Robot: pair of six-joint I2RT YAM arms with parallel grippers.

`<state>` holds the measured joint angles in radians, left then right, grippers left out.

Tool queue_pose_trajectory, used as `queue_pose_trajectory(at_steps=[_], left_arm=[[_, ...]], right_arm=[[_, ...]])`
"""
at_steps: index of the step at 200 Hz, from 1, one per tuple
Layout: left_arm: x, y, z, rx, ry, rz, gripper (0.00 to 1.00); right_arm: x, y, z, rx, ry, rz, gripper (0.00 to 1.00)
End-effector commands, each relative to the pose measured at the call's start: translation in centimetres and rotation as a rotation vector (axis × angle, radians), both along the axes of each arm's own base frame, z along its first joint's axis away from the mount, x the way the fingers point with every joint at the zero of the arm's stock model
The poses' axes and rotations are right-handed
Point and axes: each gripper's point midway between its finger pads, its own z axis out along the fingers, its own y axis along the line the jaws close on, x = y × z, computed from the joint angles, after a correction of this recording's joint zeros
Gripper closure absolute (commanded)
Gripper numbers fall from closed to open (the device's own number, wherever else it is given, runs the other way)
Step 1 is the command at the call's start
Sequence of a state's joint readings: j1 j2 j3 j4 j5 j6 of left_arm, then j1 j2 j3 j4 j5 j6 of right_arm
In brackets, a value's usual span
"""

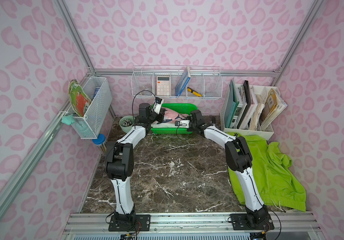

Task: Roll up the shorts
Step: Place the shorts in the bin.

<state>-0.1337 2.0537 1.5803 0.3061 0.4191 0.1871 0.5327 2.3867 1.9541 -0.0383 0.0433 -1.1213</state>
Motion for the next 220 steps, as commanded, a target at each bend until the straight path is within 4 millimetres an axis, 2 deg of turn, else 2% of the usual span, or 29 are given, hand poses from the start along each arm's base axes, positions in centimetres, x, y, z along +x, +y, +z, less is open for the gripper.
queue_pose_trajectory(at_steps=[1, 29, 39, 46, 67, 79, 92, 111, 122, 128, 132, 151, 168, 184, 196, 199, 207, 208, 216, 220], left_arm=[[0.6, -1.0, 0.0, -0.060, 0.004, -0.052, 1.00], [1.1, -1.7, -2.9, -0.072, 0.079, -0.083, 1.00], [1.3, -1.6, -4.1, -0.069, 0.108, -0.078, 1.00], [1.6, -1.6, -5.3, -0.065, 0.140, -0.073, 1.00], [2.3, -1.6, -8.4, -0.047, 0.216, -0.062, 1.00], [2.7, -1.4, -9.4, -0.048, 0.231, -0.045, 1.00], [2.9, -1.4, -10.0, -0.049, 0.247, -0.042, 1.00], [3.0, -1.3, -10.4, -0.047, 0.261, -0.039, 1.00], [3.0, -1.4, -10.5, -0.047, 0.271, -0.042, 1.00], [3.0, -1.4, -10.6, -0.047, 0.278, -0.045, 1.00], [3.0, -1.5, -10.7, -0.047, 0.283, -0.048, 1.00], [3.1, -1.6, -11.0, -0.047, 0.294, -0.047, 1.00], [3.2, -1.6, -11.2, -0.046, 0.305, -0.047, 1.00], [3.1, -1.9, -11.7, -0.040, 0.313, -0.051, 1.00], [3.0, -2.0, -11.9, -0.036, 0.319, -0.053, 1.00], [3.0, -2.0, -12.0, -0.034, 0.320, -0.053, 1.00], [2.9, -2.2, -11.9, -0.031, 0.319, -0.055, 1.00], [2.9, -2.2, -12.0, -0.030, 0.319, -0.055, 1.00], [2.9, -2.3, -12.0, -0.025, 0.319, -0.058, 1.00], [2.8, -2.3, -12.0, -0.023, 0.321, -0.059, 1.00]], right_arm=[[-0.1, -0.2, -0.7, -0.011, 0.017, -0.008, 1.00], [-0.1, -0.1, -1.1, 0.007, 0.027, -0.014, 1.00], [-0.1, 0.0, -0.9, 0.018, 0.027, -0.014, 0.94], [-0.1, 0.2, -0.9, 0.024, 0.029, -0.011, 0.87], [-0.1, 0.2, -0.8, 0.038, 0.025, -0.011, 0.56], [-0.3, 0.1, -0.7, 0.042, 0.036, -0.014, 0.39], [-0.8, 0.0, -0.8, 0.038, 0.062, 0.006, 0.29], [-2.0, 0.0, -0.4, 0.036, 0.098, 0.052, 0.23], [-3.1, 0.3, 0.5, 0.044, 0.111, 0.096, 0.22], [-3.8, 0.5, 0.1, 0.042, 0.131, 0.124, 0.21], [-4.3, 0.6, 1.5, 0.055, 0.117, 0.145, 0.21], [-6.9, 1.0, 2.7, 0.053, 0.118, 0.241, 0.20], [-9.0, 1.4, 3.8, 0.056, 0.093, 0.299, 0.20], [-10.2, 2.0, 6.7, 0.148, 0.096, 0.335, 0.24], [-10.6, 2.6, 9.7, 0.269, 0.101, 0.351, 0.32], [-10.6, 2.8, 10.4, 0.301, 0.103, 0.356, 0.37], [-10.3, 3.1, 12.6, 0.405, 0.119, 0.355, 0.63], [-10.3, 3.1, 12.6, 0.405, 0.119, 0.355, 0.63], [-9.9, 3.5, 14.2, 0.477, 0.146, 0.356, 0.89], [-9.8, 3.6, 14.4, 0.489, 0.159, 0.357, 0.96]])
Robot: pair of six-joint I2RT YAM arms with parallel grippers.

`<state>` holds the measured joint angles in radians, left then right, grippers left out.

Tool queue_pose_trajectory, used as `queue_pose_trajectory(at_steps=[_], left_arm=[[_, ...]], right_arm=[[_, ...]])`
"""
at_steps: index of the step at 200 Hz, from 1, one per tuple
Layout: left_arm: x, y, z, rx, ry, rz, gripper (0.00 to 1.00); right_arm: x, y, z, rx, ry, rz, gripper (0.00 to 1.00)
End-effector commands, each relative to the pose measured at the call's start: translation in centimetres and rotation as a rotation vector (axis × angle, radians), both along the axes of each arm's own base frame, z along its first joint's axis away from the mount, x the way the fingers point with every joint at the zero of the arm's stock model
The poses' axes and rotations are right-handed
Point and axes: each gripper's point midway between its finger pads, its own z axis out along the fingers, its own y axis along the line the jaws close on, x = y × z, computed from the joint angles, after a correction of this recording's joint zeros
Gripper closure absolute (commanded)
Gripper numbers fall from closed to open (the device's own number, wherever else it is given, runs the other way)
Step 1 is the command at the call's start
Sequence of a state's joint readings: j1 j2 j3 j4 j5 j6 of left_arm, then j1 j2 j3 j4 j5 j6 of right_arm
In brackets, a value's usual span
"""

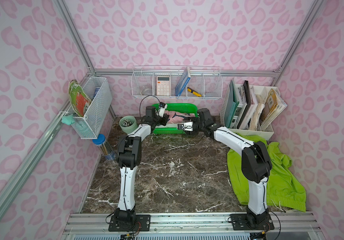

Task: Roll up the shorts
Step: Place the shorts in the bin.

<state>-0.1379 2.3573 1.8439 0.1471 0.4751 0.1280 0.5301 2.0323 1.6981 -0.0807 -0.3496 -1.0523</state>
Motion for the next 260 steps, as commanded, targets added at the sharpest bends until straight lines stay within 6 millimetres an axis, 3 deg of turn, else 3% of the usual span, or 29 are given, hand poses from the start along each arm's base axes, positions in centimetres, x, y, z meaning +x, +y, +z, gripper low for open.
queue_pose_trajectory(at_steps=[1, 12, 32, 64, 69, 72, 84, 126, 156, 187, 202, 217, 230, 243, 260], left_arm=[[-1.2, -0.6, -2.1, 0.015, 0.087, -0.023, 1.00], [-1.3, -0.8, -2.1, 0.021, 0.088, -0.026, 1.00], [-1.5, -0.9, -1.9, 0.029, 0.091, -0.024, 1.00], [-1.5, -0.7, -2.0, 0.044, 0.089, -0.016, 1.00], [-1.5, -0.7, -2.0, 0.044, 0.091, -0.015, 1.00], [-1.5, -0.7, -2.0, 0.044, 0.090, -0.015, 1.00], [-1.6, -0.7, -2.1, 0.041, 0.093, -0.015, 1.00], [-1.9, -0.6, -2.3, 0.032, 0.123, 0.001, 1.00], [-2.6, -0.7, -1.9, 0.018, 0.117, -0.008, 1.00], [-2.2, 0.1, -4.1, 0.054, 0.161, 0.045, 1.00], [-1.7, 0.9, -3.5, 0.043, 0.140, 0.106, 1.00], [-1.6, 0.9, -1.3, 0.014, 0.081, 0.121, 1.00], [-1.6, 1.0, 1.2, -0.017, 0.020, 0.132, 1.00], [-1.7, 1.0, 4.1, -0.047, -0.042, 0.139, 0.92], [-1.9, 0.9, 7.8, -0.081, -0.104, 0.134, 0.83]], right_arm=[[-0.1, 1.7, 4.8, 0.239, 0.104, 0.052, 0.98], [1.0, 2.1, 5.0, 0.260, 0.151, 0.030, 1.00], [2.8, 2.5, 3.3, 0.257, 0.222, -0.020, 1.00], [4.2, 2.7, -1.4, 0.232, 0.313, -0.085, 1.00], [4.4, 2.5, -1.4, 0.235, 0.321, -0.097, 1.00], [4.6, 2.6, -2.9, 0.225, 0.345, -0.106, 1.00], [5.5, 2.3, -5.1, 0.216, 0.393, -0.156, 1.00], [8.6, 1.4, -10.8, 0.146, 0.535, -0.321, 1.00], [9.8, 0.8, -11.5, 0.202, 0.583, -0.378, 1.00], [9.4, 0.3, -13.3, 0.164, 0.623, -0.411, 1.00], [8.9, 0.3, -13.3, 0.154, 0.633, -0.401, 1.00], [8.8, 0.4, -12.0, 0.163, 0.619, -0.388, 1.00], [9.1, 0.5, -9.7, 0.192, 0.574, -0.378, 1.00], [9.5, 0.5, -6.7, 0.239, 0.523, -0.368, 1.00], [9.3, 0.7, -3.2, 0.302, 0.468, -0.340, 0.90]])
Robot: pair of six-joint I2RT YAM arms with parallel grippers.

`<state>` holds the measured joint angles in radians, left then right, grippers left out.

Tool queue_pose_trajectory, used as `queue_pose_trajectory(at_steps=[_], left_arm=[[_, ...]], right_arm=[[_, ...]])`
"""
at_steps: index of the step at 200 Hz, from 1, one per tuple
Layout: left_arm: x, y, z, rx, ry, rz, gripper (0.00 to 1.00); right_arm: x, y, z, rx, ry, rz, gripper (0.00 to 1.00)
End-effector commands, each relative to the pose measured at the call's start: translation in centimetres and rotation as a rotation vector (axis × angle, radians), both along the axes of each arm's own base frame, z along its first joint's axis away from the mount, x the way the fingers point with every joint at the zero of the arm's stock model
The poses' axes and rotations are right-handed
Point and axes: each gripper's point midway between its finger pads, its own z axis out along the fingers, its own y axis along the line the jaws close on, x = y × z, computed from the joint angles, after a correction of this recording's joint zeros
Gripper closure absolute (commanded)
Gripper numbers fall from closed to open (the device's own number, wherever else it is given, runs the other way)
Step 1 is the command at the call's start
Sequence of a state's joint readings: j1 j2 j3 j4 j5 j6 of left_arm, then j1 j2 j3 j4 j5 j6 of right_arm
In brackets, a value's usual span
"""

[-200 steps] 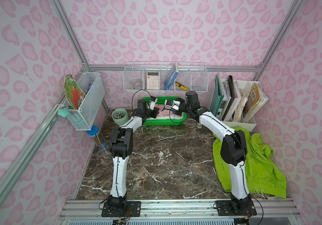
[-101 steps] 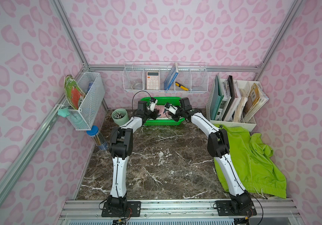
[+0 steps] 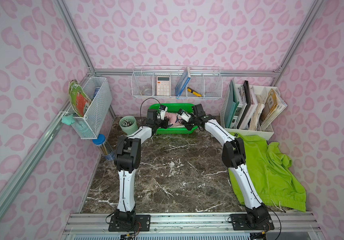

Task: Roll up the shorts
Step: Place the shorts in the bin.

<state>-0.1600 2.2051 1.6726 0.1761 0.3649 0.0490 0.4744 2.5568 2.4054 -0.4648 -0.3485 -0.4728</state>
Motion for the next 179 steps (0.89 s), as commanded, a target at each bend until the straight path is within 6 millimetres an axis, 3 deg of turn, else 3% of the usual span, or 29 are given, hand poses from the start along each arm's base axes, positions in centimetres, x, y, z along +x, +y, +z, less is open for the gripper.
queue_pose_trajectory(at_steps=[1, 29, 36, 42, 66, 88, 108, 133, 136, 157, 179], left_arm=[[0.5, 0.2, 5.9, -0.062, -0.136, 0.026, 0.82], [0.1, 0.1, 10.0, -0.085, -0.203, 0.019, 0.58], [-0.1, 0.1, 10.5, -0.087, -0.211, 0.017, 0.51], [-0.2, 0.1, 10.8, -0.088, -0.215, 0.015, 0.47], [-1.3, 0.0, 11.9, -0.101, -0.230, 0.003, 0.34], [-2.9, -0.3, 13.3, -0.119, -0.258, -0.009, 0.25], [-4.8, -0.8, 14.3, -0.123, -0.269, -0.025, 0.11], [-7.3, -2.4, 15.4, -0.087, -0.273, -0.055, 0.01], [-7.8, -2.6, 14.4, -0.075, -0.250, -0.055, 0.01], [-9.8, -4.5, 13.6, -0.028, -0.224, -0.071, 0.01], [-11.7, -6.5, 12.3, -0.006, -0.173, -0.099, 0.01]], right_arm=[[0.5, 0.0, 5.5, 0.076, -0.115, -0.013, 0.89], [-1.2, 0.0, 10.4, 0.145, -0.213, 0.023, 0.48], [-1.7, -0.1, 10.4, 0.146, -0.216, 0.035, 0.43], [-2.3, -0.3, 11.6, 0.155, -0.237, 0.043, 0.39], [-3.9, -1.6, 12.9, 0.154, -0.248, 0.008, 0.36], [-5.0, -4.6, 13.7, 0.151, -0.217, -0.126, 0.34], [-6.3, -8.6, 12.0, 0.121, -0.132, -0.282, 0.24], [-8.0, -14.6, 8.3, 0.091, 0.074, -0.495, 0.15], [-8.2, -15.3, 7.7, 0.088, 0.106, -0.520, 0.15], [-10.1, -19.5, 4.1, 0.075, 0.292, -0.656, 0.13], [-12.1, -22.9, 1.0, 0.016, 0.364, -0.793, 0.14]])
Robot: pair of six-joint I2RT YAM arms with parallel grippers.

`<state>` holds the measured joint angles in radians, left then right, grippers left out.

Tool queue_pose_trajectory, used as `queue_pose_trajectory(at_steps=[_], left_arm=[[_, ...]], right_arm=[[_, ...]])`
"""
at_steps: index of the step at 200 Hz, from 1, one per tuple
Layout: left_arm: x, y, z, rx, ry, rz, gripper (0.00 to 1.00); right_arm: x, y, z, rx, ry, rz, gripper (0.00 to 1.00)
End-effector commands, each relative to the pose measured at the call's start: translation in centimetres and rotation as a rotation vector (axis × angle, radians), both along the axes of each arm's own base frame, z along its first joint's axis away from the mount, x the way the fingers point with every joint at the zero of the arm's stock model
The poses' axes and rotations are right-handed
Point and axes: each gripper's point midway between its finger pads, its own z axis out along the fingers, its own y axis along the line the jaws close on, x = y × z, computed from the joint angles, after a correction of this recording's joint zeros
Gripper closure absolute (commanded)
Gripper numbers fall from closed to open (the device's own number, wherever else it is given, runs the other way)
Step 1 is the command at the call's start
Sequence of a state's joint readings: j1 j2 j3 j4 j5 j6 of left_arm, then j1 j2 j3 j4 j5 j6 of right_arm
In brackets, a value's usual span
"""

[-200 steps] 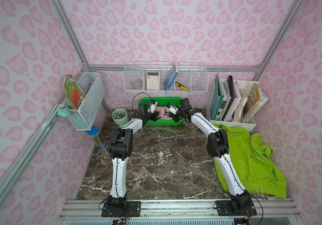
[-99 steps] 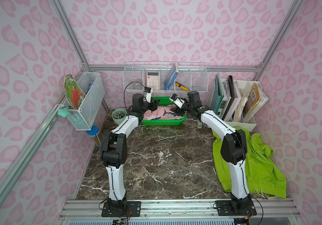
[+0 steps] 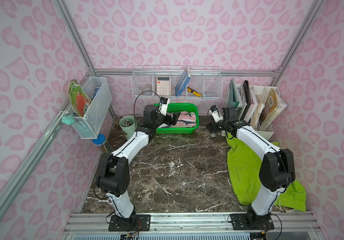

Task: Roll up the shorts
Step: Place the shorts in the bin, then move the shorts from the center of the board.

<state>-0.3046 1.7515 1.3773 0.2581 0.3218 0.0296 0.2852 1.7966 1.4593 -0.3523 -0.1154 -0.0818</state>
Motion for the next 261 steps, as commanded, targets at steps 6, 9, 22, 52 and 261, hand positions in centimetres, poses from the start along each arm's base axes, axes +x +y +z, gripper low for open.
queue_pose_trajectory(at_steps=[6, 9, 22, 52, 261], left_arm=[[-1.7, -1.3, -2.0, 0.054, 0.071, 0.005, 0.01], [-1.9, -1.5, -2.3, 0.055, 0.082, 0.001, 0.01], [-3.3, -3.0, -3.2, 0.057, 0.123, -0.057, 0.01], [-5.6, -5.0, -5.2, 0.043, 0.177, -0.082, 0.01], [-9.4, -4.1, -18.8, 0.244, 0.561, 0.027, 0.01]], right_arm=[[-3.3, -4.2, -4.2, -0.029, 0.191, -0.222, 0.16], [-4.1, -4.8, -5.5, -0.042, 0.224, -0.248, 0.17], [-5.5, -6.8, -7.5, -0.033, 0.291, -0.324, 0.19], [-8.5, -9.5, -11.1, 0.018, 0.394, -0.413, 0.19], [-12.6, -6.7, -16.7, -0.031, 0.504, -0.296, 1.00]])
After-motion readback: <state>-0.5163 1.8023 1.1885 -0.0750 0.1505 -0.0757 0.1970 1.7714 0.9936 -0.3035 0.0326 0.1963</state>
